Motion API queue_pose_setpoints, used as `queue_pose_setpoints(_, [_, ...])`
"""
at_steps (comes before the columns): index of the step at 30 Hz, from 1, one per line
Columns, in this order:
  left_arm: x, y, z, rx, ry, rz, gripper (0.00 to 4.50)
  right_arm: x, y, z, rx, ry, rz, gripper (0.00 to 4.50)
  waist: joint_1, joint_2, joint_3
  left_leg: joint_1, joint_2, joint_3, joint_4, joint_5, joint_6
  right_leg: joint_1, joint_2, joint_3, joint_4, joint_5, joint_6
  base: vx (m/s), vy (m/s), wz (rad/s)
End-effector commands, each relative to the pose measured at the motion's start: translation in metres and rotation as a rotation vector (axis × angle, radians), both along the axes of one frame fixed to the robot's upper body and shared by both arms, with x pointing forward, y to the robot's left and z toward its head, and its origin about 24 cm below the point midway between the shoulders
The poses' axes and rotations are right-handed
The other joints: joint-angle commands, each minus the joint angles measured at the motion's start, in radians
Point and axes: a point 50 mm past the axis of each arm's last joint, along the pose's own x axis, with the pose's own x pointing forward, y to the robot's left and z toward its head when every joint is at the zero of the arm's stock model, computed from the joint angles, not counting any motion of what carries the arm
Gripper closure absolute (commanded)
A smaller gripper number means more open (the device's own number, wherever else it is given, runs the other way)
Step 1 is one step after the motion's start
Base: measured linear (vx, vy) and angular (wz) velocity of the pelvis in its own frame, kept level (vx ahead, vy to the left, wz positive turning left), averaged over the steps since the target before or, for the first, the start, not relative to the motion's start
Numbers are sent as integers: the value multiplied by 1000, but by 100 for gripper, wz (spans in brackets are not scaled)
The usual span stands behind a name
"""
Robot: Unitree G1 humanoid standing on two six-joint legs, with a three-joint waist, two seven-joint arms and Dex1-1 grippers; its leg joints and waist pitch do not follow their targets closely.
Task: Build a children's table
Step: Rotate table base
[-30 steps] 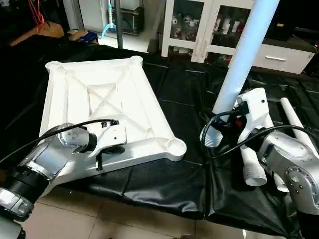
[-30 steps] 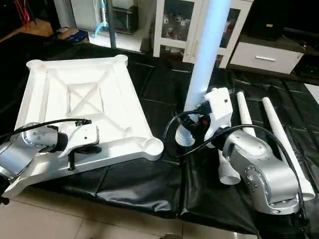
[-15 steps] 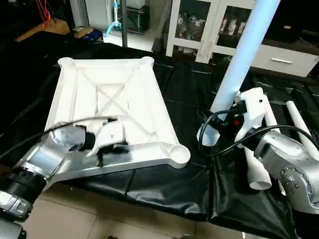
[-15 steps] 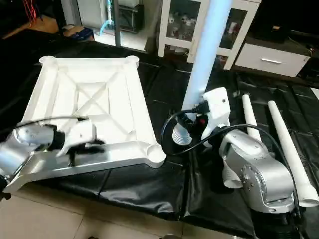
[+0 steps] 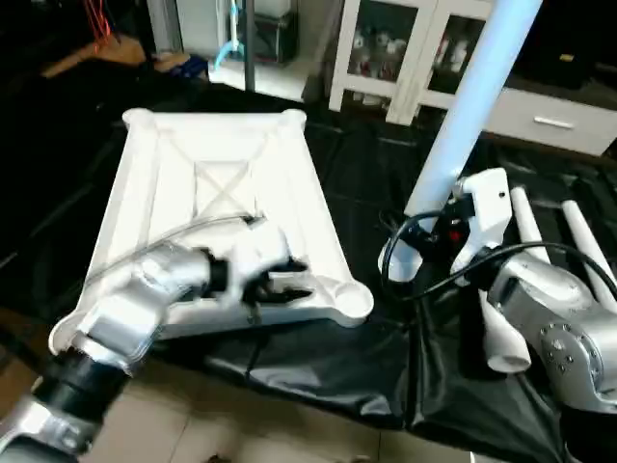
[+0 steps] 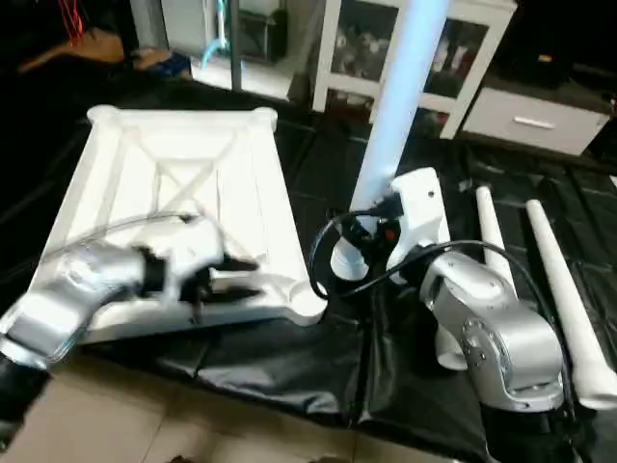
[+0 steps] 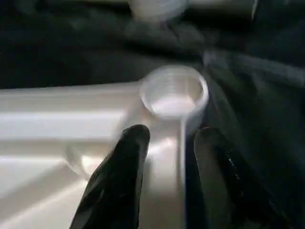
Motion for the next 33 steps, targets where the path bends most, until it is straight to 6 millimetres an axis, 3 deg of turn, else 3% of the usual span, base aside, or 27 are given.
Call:
queue_pose_setpoints(1, [-3,0,-6,67,-3,2,267,2,-2,8,-4,-40,-16,264,-2,10,-60,6,57,-22,-88,-177,-36,47,-65,52,-84,-310,-131,0,0,0])
queue_pose_setpoints(2, [-3,0,-6,70,-2,2,267,2,-2,8,-3,-40,-16,264,-2,10,-61,8,57,-22,-87,-180,-37,46,-64,52,-83,-310,-131,0,0,0])
queue_pose_setpoints(4, [-7,2,-13,120,41,21,267,1,-1,6,-3,-39,-20,264,1,26,-60,11,58,-24,-88,-187,-46,43,-64,52,-81,-294,-142,0,0,0])
queue_pose_setpoints(6, [-8,4,-16,146,51,23,267,0,0,6,-2,-38,-20,264,-1,20,-61,10,57,-23,-89,-190,-48,46,-62,52,-79,-276,-148,0,0,0])
queue_pose_setpoints(7, [-8,6,-18,165,48,23,267,0,0,6,-2,-38,-21,264,-1,20,-62,9,57,-23,-88,-182,-45,47,-62,52,-78,-259,-154,0,0,0])
queue_pose_setpoints(8, [-8,7,-18,179,44,26,267,0,0,6,-2,-37,-21,264,1,27,-62,9,57,-24,-89,-179,-45,47,-62,52,-78,-252,-155,0,0,0])
queue_pose_setpoints(9, [-7,10,-19,199,40,33,267,-1,0,5,-2,-37,-22,264,-1,25,-62,9,57,-23,-88,-177,-45,48,-61,52,-78,-237,-160,0,0,0])
queue_pose_setpoints(18, [-4,3,-20,151,33,57,267,-1,0,6,6,-35,-22,264,1,23,-61,10,57,-23,-88,-205,-44,47,-63,52,-83,-281,-159,0,0,0])
queue_pose_setpoints(24, [-2,0,-26,153,28,42,320,-1,2,7,75,-21,-4,264,0,21,-61,8,57,-24,-89,-203,-37,46,-64,52,-85,-290,-151,0,0,0])
queue_pose_setpoints(25, [-2,-1,-28,148,37,38,326,-1,3,7,104,-12,10,264,1,27,-61,9,57,-25,-89,-207,-38,45,-64,53,-85,-295,-152,0,0,0])
queue_pose_setpoints(30, [-2,-3,-34,158,42,36,367,-3,8,4,191,21,94,264,1,27,-59,13,57,-25,-90,-247,-35,41,-63,52,-92,-331,-149,0,0,0])
queue_pose_setpoints(33, [-3,0,-41,194,43,28,397,-1,9,-2,215,47,119,264,-1,33,-55,16,56,-26,-92,-281,-40,36,-64,53,-101,-394,-135,0,0,0])
